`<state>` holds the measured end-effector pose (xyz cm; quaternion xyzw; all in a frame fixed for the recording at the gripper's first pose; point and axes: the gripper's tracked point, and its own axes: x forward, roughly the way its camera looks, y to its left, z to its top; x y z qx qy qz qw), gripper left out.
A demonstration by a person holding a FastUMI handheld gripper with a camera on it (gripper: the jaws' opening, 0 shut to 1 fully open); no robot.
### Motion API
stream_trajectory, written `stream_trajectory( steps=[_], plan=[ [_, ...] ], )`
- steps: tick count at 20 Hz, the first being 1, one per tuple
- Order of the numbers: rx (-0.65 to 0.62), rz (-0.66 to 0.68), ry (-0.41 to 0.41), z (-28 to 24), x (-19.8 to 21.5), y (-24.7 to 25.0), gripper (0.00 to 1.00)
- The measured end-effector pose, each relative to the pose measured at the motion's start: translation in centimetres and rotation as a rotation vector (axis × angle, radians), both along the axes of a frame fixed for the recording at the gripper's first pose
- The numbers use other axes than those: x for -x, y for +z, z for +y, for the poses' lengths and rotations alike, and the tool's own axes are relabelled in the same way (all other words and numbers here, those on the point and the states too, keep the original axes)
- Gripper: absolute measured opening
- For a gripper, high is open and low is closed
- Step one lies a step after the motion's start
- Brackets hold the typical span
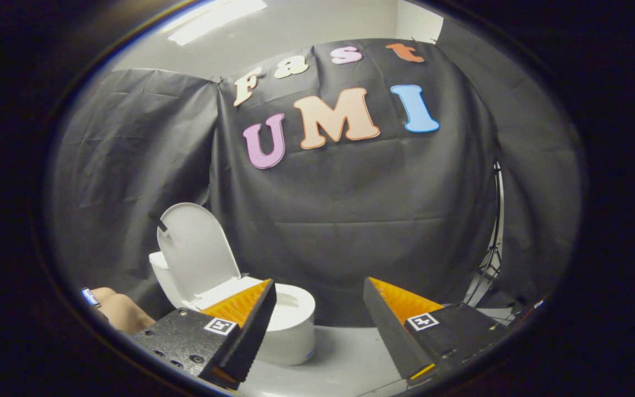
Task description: Open the toilet lid.
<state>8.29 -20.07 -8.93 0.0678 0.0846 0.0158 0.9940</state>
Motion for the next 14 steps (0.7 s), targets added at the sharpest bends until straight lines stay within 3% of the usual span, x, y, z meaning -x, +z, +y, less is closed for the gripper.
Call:
stream_trajectory(
  steps=[14],
  plan=[
    [0.066,0.046,-0.087,-1.1,-0.1,-1.3,0.97]
  ],
)
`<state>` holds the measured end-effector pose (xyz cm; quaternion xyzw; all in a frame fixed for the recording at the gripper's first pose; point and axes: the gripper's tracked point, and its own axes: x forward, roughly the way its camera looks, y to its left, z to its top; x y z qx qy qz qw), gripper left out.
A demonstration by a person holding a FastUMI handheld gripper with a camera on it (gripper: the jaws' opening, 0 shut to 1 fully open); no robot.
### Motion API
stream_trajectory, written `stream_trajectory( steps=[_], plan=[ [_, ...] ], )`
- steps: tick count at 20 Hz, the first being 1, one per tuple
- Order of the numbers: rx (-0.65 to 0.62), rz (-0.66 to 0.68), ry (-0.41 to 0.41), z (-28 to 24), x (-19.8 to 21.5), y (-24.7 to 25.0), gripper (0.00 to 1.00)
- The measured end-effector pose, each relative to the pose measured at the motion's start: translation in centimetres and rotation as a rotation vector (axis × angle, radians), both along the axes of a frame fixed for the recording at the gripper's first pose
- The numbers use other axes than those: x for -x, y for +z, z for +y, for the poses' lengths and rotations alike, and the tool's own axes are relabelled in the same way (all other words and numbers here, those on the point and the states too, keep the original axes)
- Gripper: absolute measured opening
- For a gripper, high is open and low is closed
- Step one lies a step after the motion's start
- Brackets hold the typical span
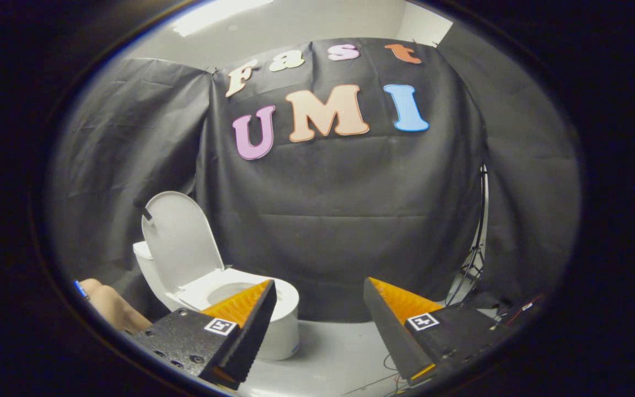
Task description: Open the toilet lid.
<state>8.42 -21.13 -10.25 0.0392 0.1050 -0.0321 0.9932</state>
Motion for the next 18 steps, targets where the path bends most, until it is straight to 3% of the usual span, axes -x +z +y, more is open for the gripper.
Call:
stream_trajectory(
  steps=[6,18],
  plan=[
    [0.005,0.084,0.011,-0.4,0.4,-1.7,0.97],
    [0.002,0.013,-0.019,0.2,0.9,-0.4,0.97]
  ],
)
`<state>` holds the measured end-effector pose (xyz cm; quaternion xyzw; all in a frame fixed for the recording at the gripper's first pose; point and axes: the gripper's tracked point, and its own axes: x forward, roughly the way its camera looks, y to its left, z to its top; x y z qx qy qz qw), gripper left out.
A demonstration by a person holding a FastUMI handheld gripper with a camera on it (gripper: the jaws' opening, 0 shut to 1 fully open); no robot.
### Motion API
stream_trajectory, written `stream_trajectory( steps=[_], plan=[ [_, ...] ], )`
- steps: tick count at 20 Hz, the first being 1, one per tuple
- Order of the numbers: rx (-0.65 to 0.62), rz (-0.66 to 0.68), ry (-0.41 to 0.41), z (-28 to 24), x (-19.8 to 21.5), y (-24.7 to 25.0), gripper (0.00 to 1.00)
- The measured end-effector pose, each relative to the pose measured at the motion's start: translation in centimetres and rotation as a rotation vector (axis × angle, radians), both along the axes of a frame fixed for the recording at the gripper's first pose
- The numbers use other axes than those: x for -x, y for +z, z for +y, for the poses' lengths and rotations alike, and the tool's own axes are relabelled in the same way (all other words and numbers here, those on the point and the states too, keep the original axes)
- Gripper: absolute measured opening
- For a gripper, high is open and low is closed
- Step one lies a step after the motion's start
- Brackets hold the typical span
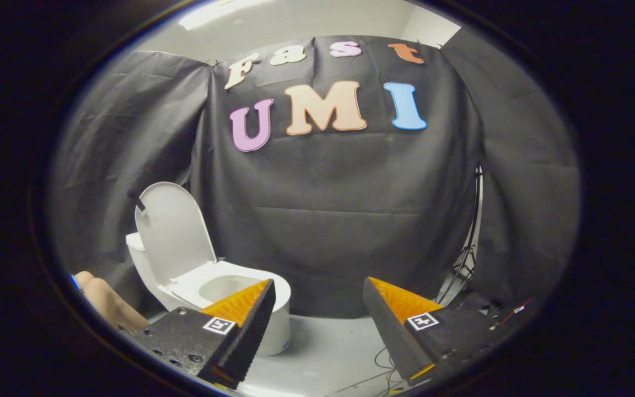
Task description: Open the toilet lid.
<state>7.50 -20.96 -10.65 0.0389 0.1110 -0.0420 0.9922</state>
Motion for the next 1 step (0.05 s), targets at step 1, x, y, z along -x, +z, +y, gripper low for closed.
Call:
stream_trajectory(
  steps=[1],
  plan=[
    [-0.002,0.001,0.000,-0.05,-0.05,-0.07,0.97]
  ],
)
